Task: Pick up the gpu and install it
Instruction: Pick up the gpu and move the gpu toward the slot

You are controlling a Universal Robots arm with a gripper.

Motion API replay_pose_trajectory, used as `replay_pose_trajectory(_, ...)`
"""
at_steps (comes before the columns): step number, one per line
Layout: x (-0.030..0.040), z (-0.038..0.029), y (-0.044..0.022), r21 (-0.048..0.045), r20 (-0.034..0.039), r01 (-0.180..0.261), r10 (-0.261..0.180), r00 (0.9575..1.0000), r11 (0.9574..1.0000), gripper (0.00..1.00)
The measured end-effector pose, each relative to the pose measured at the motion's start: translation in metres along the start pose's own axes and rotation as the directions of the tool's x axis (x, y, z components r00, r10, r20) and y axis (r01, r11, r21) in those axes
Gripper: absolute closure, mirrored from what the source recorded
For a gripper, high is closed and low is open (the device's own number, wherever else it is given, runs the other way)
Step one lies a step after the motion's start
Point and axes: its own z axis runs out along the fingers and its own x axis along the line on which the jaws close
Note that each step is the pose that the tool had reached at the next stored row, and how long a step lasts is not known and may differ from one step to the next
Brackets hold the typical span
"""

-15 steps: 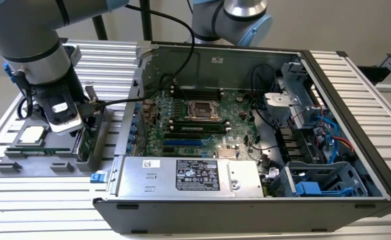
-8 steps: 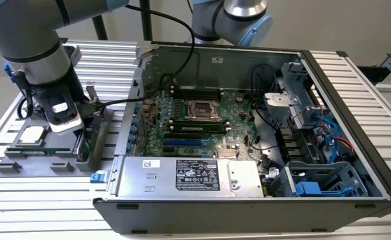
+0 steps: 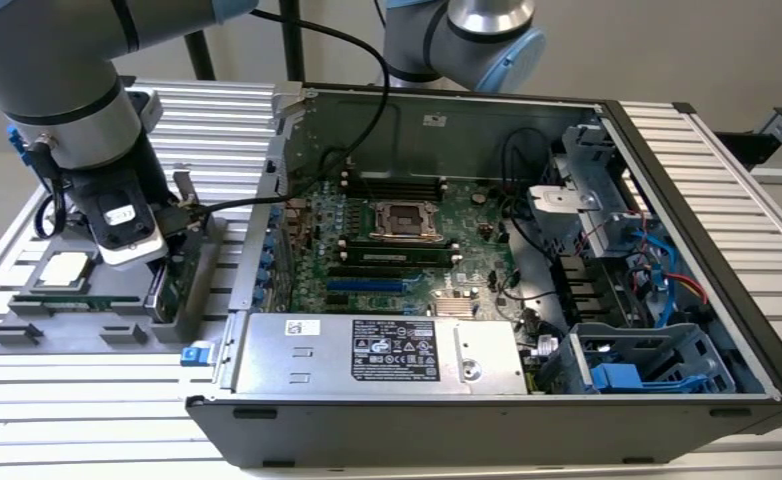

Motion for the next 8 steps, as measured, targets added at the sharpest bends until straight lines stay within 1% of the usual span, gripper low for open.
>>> replay_pose_trajectory(8,0.0000,0.0002,0.0000,0.0000,0.0000,0.000,0.000,1.0000,1.0000,1.00)
